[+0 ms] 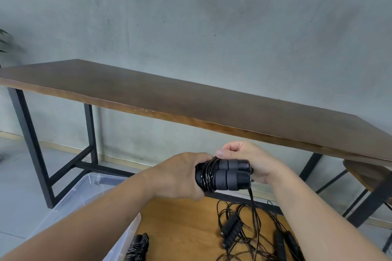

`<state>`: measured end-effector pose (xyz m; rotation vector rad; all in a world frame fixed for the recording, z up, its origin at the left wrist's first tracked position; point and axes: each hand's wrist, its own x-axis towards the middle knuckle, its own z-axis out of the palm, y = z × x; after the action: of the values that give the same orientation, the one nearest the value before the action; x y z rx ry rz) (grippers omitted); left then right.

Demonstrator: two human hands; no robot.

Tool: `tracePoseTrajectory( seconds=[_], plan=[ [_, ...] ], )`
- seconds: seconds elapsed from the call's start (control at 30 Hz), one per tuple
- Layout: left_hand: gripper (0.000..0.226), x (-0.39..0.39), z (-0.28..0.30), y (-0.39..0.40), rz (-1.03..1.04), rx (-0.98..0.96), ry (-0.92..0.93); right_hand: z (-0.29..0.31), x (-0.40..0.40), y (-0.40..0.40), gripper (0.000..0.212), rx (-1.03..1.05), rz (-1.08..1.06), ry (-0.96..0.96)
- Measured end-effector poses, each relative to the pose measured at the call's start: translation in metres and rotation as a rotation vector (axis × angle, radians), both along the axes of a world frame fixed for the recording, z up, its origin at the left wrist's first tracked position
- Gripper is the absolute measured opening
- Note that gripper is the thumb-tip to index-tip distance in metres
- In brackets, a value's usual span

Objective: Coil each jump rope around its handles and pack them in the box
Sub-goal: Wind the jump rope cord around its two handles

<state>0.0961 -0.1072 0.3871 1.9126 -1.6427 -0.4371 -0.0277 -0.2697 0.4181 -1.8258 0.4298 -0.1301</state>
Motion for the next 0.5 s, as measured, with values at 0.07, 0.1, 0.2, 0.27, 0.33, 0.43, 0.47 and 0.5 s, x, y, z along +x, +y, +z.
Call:
tracePoseTrajectory(
  seconds=[0.07,0.1,0.2,0.27,0.33,0.43,0.47,0.5],
  plan=[
    [0.038,0.001,-0.002,-0.002,0.019,-0.038,0.083,-0.012,0.000,0.004,0.015,0.182,-0.057,-0.074],
    [0.039,0.001,-0.003,-0.003,0.038,-0.059,0.129,-0.018,0.001,0.006,0.021,0.233,-0.102,-0.098],
    [0.045,0.001,-0.005,-0.004,0.096,-0.073,0.216,-0.036,-0.003,0.016,0.049,0.271,-0.209,-0.116],
    [0.062,0.002,-0.008,-0.004,0.128,-0.067,0.236,-0.046,-0.006,0.022,0.032,0.268,-0.202,-0.109],
    [0.071,0.006,-0.010,-0.005,0.168,-0.093,0.272,-0.054,-0.009,0.034,0.025,0.246,-0.180,-0.063],
    [0.064,0.015,-0.012,-0.008,0.272,-0.127,0.179,-0.059,-0.013,0.052,0.037,0.143,-0.198,0.036],
    [0.063,0.017,-0.014,-0.009,0.302,-0.103,0.095,-0.059,-0.013,0.056,0.038,0.033,-0.194,0.080],
    [0.062,0.017,-0.017,-0.010,0.330,-0.068,0.006,-0.058,-0.013,0.061,0.038,-0.126,-0.183,0.137]
  ],
)
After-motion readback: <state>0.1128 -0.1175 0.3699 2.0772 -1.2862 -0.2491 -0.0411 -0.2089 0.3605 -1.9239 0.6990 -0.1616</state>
